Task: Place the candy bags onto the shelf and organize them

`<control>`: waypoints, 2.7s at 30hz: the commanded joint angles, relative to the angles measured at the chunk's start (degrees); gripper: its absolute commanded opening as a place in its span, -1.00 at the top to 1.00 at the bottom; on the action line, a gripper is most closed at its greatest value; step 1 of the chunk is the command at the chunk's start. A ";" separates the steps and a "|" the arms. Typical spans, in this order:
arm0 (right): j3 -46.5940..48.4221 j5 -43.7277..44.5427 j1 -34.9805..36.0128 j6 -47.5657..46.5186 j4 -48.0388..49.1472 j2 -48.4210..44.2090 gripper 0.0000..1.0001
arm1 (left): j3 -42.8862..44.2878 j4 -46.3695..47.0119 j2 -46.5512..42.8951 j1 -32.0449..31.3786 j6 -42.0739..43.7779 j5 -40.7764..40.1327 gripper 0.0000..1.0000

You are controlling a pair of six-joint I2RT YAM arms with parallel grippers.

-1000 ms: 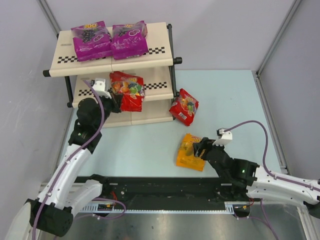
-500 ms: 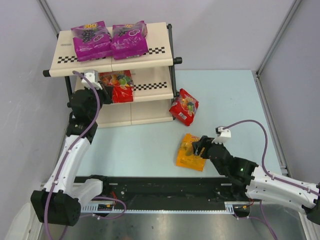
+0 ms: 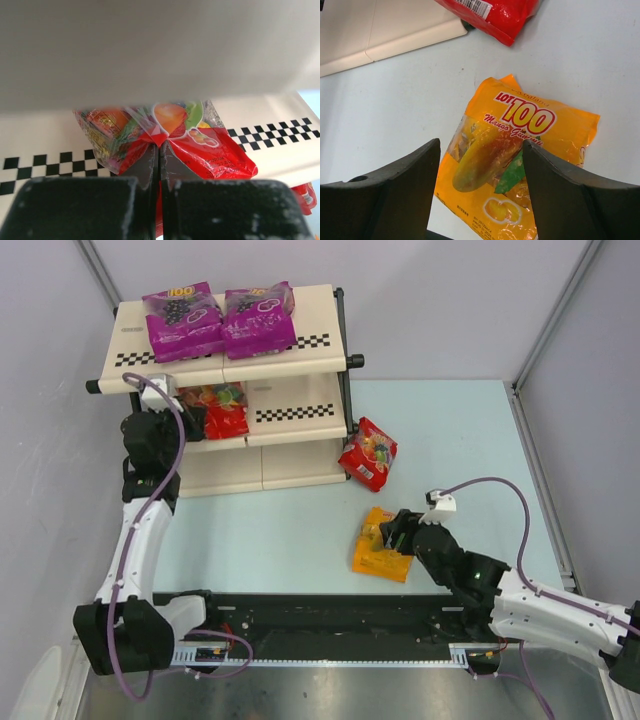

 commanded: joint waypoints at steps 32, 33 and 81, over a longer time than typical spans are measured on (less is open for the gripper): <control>1.00 -2.83 -4.69 -3.94 4.66 -3.91 -0.43 | 6.56 -3.62 -7.63 3.51 -1.80 -6.55 -0.53; 1.35 -3.36 -5.84 -4.46 4.92 -3.83 -0.45 | 6.30 -4.33 -9.29 3.51 -2.15 -6.28 -0.57; 16.91 -45.03 -38.72 0.82 50.48 50.46 1.00 | -12.96 -17.87 -37.78 -3.79 -10.59 1.19 -0.97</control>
